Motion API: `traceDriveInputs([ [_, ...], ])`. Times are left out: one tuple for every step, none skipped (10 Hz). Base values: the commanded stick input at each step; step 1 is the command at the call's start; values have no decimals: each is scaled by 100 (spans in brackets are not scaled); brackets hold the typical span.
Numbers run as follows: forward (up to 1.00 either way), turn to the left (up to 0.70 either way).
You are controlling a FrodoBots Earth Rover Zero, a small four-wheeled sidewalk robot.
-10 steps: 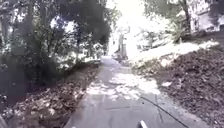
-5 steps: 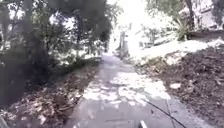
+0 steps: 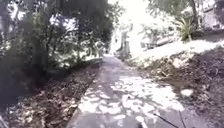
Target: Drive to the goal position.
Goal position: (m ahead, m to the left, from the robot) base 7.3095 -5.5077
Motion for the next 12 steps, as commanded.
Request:
traceDriveInputs([
  [50,-21],
  [50,-47],
  [50,-19],
  [50,0],
  [50,3],
  [50,9],
  [50,0],
  [50,0],
  [50,1],
  [50,3],
  [50,0],
  [50,2],
])
